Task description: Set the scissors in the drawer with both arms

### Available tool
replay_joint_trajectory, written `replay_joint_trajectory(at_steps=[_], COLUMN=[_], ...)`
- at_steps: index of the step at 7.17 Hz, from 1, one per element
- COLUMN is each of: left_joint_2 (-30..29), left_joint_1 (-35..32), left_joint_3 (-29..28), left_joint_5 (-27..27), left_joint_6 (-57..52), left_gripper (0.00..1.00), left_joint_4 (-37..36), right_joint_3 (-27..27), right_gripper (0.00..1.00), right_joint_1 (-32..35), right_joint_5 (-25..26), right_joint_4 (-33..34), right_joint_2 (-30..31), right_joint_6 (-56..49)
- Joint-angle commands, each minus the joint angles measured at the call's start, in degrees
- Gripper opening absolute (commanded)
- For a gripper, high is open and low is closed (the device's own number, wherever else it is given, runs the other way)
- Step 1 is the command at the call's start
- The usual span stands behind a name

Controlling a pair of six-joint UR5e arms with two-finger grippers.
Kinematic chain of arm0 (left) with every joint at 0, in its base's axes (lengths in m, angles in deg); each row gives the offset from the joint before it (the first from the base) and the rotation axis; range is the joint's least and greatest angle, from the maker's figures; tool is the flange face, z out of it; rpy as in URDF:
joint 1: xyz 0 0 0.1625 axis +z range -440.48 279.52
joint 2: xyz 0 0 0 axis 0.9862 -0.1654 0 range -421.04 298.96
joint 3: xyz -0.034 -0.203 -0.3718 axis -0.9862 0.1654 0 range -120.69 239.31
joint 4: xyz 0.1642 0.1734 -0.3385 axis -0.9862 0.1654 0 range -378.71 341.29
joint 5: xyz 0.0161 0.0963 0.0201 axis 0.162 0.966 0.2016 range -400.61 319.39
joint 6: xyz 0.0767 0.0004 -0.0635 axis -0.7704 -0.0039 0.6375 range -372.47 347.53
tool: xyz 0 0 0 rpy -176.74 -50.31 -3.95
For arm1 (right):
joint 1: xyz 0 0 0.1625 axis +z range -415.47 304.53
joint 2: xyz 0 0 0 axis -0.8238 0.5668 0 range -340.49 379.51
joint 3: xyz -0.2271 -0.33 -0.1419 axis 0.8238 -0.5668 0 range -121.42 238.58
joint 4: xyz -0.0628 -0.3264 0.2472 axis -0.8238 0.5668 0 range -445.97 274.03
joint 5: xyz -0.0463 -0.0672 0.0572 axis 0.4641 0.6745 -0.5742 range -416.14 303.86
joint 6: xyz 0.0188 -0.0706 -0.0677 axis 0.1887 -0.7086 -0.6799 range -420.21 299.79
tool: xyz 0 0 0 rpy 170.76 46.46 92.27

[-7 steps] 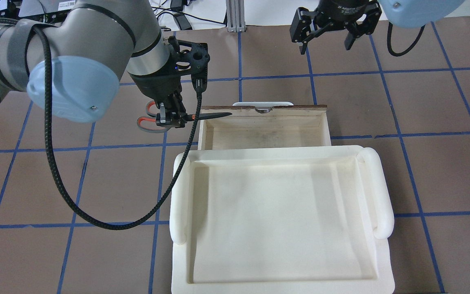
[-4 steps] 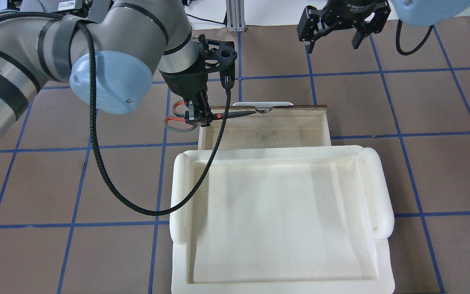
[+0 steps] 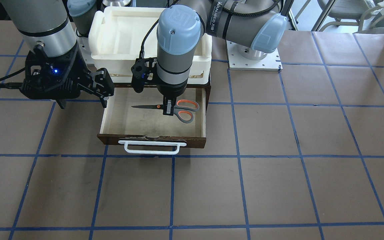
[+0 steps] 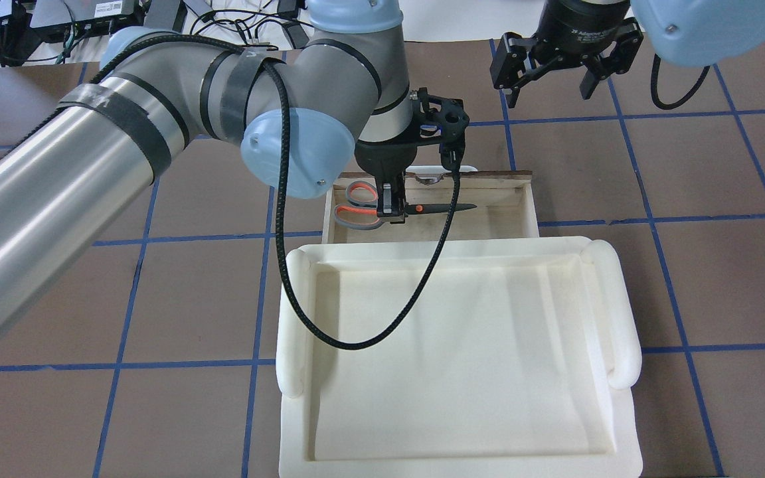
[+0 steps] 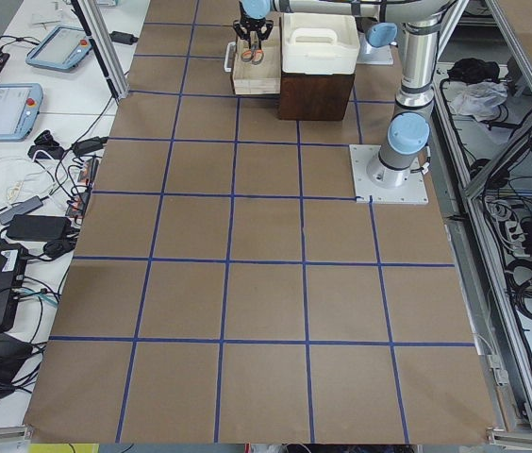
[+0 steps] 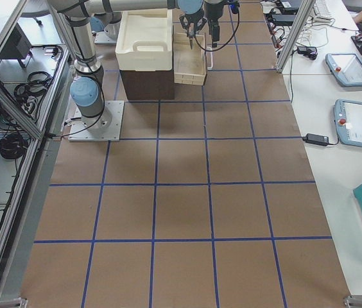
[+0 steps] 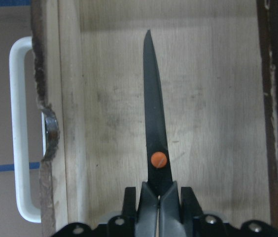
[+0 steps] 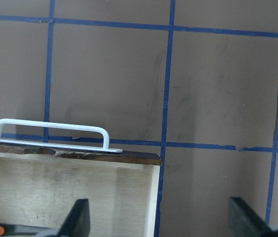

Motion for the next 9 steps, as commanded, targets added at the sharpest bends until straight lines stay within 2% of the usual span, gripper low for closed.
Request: replay_joint_trajectory(at_steps=[1,3,9], left_joint_2=[-2.1,-3.6,-4.2], left_joint_1=[-1.7,-2.3,-4.9], left_joint_3=[-0.2,-0.1,0.9], left_joint_5=[0.0,-0.1,0.4], left_joint_6=[2.1,4.3,6.4], left_gripper=[0.01,0.01,0.01], left_joint_4=[-2.2,-4.6,-4.5], right_joint_3=[0.2,0.2,0.2], right_gripper=[1.0,1.0,1.0], right_joint_1=[-0.7,-0.7,-0.7], right_joint_5=[-0.6,-0.5,-0.1], right_joint_4=[-3.0,-3.0,-2.8], right_joint_2=[0.3,0.3,0.5], right_joint_6=[-0.1,-0.1,0.6])
